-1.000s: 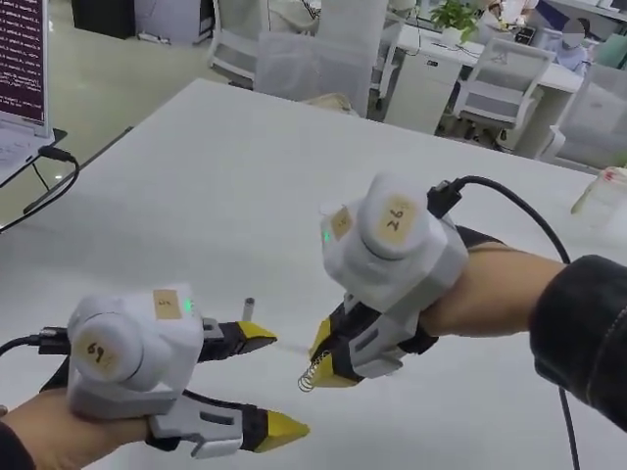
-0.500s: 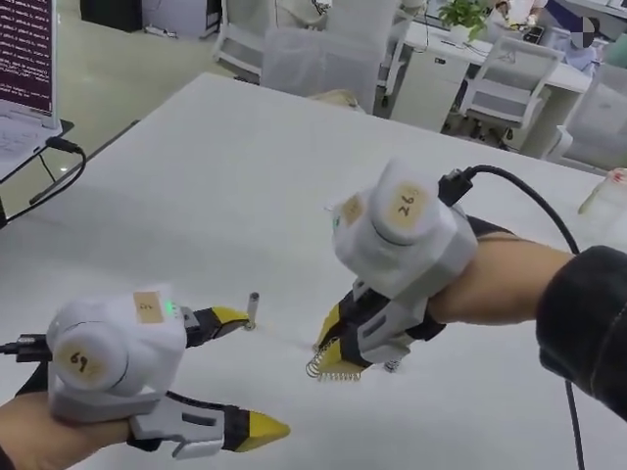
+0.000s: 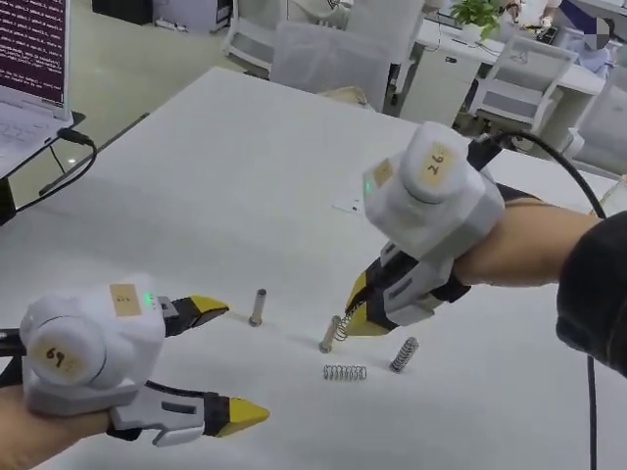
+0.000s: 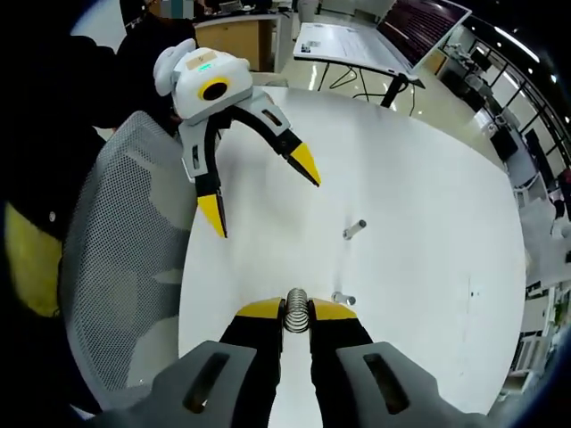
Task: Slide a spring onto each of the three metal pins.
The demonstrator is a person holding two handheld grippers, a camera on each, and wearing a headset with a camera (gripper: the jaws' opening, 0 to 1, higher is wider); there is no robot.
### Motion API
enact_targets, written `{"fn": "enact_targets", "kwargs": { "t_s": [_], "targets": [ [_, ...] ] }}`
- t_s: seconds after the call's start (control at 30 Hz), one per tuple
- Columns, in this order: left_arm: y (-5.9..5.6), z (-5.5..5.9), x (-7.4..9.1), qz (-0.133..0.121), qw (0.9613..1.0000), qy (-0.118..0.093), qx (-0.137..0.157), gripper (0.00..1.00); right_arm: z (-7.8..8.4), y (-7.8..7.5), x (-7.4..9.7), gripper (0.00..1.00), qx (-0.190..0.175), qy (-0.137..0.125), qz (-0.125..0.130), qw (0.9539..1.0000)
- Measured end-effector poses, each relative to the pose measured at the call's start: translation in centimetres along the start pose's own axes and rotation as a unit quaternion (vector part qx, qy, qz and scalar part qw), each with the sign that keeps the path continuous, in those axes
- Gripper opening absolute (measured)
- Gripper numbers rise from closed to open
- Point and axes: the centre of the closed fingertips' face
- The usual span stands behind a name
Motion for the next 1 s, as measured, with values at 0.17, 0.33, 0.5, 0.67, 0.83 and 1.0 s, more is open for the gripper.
{"fn": "enact_targets", "kwargs": {
  "t_s": [0.17, 0.33, 0.5, 0.67, 0.83, 1.0],
  "targets": [
    [0.1, 0.4, 0.0, -0.002, 1.0, 0.001, 0.001, 0.66, 0.6, -1.0, -0.1, 0.08, -0.003, 0.01, -0.004, 0.9999],
    [0.2, 0.6, 0.1, -0.004, 1.0, 0.002, 0.005, 0.65, 1.0, -2.2, -0.3, 0.08, -0.005, 0.018, -0.006, 0.9998],
    [0.4, 0.8, 0.2, -0.007, 0.9999, 0.003, 0.007, 0.65, 1.5, -3.4, -0.8, 0.08, -0.011, 0.022, -0.006, 0.9997],
    [0.6, 1.1, 0.2, -0.01, 0.9999, 0.007, 0.009, 0.64, 1.7, -4.1, -1.7, 0.08, -0.017, 0.025, -0.01, 0.9995],
    [0.6, 1.4, 0.3, -0.013, 0.9998, 0.008, 0.011, 0.64, 2.3, -4.4, -2.7, 0.08, -0.023, 0.033, -0.017, 0.999],
    [0.8, 1.7, 0.5, -0.017, 0.9997, 0.011, 0.014, 0.63, 2.9, -4.6, -3.6, 0.08, -0.029, 0.039, -0.026, 0.9985]
  ]
}}
Point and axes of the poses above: the centre of the closed fingertips' face, and the gripper's own axes: x roughly backward along the fingers, y roughly to its left, z roughly out of its underside, and after that the axes turned 11 degrees about x, right-handed
